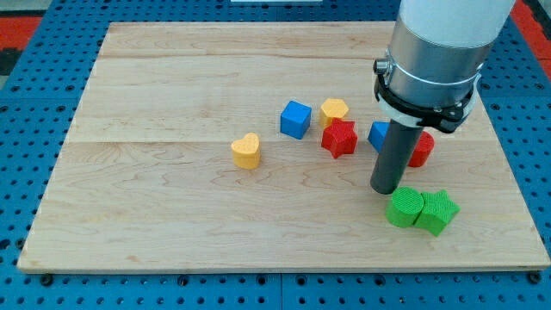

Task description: Move the hexagon at the top right of the board

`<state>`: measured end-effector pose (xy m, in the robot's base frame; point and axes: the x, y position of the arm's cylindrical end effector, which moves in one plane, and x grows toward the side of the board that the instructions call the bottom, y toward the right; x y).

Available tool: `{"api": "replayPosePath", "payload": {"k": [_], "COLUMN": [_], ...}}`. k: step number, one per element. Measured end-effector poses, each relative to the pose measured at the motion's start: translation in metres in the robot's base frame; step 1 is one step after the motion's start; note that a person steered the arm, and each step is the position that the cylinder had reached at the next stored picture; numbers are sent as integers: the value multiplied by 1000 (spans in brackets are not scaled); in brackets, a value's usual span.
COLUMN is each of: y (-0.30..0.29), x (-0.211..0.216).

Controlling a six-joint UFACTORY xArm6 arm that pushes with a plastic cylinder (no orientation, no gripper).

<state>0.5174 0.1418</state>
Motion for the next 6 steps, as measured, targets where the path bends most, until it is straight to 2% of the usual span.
{"api": "replayPosePath", "payload": {"k": [1,2,6], "y": [64,86,110], "x": [-4,-10,-12]}}
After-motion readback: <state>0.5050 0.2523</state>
